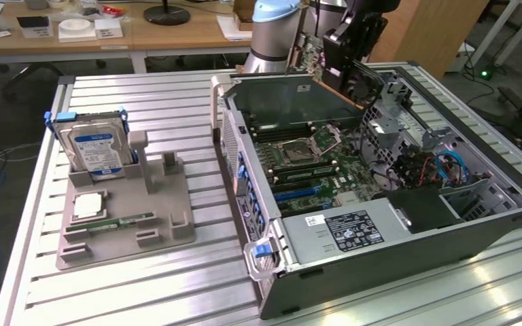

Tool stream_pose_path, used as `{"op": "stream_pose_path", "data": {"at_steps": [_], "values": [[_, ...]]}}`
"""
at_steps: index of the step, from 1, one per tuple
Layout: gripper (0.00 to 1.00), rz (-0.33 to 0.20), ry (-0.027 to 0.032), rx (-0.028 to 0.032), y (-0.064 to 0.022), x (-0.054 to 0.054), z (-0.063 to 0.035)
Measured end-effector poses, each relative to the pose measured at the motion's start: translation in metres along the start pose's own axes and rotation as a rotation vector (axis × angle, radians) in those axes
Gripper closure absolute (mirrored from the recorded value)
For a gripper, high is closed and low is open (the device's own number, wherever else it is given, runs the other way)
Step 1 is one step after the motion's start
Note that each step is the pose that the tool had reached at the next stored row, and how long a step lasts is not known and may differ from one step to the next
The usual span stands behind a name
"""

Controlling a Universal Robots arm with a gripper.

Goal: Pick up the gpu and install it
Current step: 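Insert the gpu into the slot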

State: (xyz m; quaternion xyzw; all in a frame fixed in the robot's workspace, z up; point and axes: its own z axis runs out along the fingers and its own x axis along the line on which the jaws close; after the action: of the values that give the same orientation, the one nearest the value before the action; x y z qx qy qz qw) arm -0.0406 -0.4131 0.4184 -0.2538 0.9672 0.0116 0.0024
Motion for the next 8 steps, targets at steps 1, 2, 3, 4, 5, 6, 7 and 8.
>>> {"op": "stream_pose_path", "data": {"at_steps": [1, 2, 3, 4, 5, 6, 7, 8], "values": [[0.72, -0.012, 0.0002, -0.0001, 0.0, 0.0, 0.0], [0.72, -0.018, 0.0003, -0.0002, 0.0, 0.0, 0.0], [0.72, -0.025, 0.0005, -0.0003, 0.0, 0.0, 0.0], [0.72, -0.028, 0.0006, -0.0003, 0.0, 0.0, 0.0], [0.72, -0.03, 0.0006, -0.0003, 0.0, 0.0, 0.0], [0.72, -0.033, 0.0007, -0.0004, 0.0, 0.0, 0.0], [0.72, -0.035, 0.0007, -0.0004, 0.0, 0.0, 0.0], [0.72, -0.037, 0.0008, -0.0004, 0.0, 0.0, 0.0]]}}
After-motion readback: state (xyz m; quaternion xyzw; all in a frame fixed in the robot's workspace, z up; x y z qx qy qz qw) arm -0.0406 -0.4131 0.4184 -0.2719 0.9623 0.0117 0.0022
